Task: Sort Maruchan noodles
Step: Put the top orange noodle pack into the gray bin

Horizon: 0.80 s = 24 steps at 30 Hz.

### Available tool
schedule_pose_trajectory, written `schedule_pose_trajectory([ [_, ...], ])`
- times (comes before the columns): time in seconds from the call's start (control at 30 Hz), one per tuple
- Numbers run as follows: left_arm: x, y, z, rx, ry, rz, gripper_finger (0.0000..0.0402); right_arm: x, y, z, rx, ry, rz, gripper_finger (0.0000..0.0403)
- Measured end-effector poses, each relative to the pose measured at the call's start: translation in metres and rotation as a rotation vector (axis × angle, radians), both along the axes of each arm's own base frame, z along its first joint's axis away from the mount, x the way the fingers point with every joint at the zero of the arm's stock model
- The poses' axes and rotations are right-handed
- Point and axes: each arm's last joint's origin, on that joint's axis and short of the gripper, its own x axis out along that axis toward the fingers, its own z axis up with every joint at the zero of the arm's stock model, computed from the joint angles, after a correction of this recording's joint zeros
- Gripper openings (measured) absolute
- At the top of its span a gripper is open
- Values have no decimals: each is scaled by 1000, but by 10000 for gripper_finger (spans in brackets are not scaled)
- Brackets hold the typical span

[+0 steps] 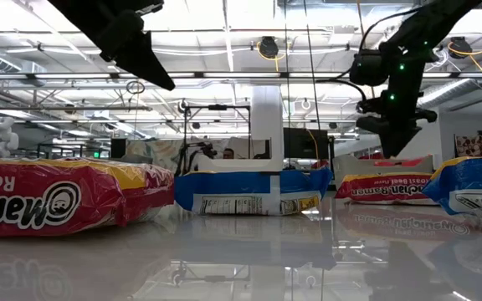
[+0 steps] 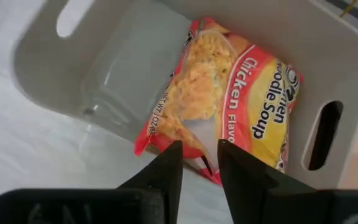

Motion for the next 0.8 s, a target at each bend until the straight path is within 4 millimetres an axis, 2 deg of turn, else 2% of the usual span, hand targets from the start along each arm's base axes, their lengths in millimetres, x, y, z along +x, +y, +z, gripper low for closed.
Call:
schedule_pose_trajectory([
  [0.23,0,-1,0,-1,1,-3,305,6,-7,-15,41,36,-6,79],
  [0.53,0,-2,0,-8,4,-15,305,7,-12,-21,4,99,-31,79],
  [0.8,0,-2,0,-14,2,-16,305,7,-13,-11,-49,21,-37,80],
])
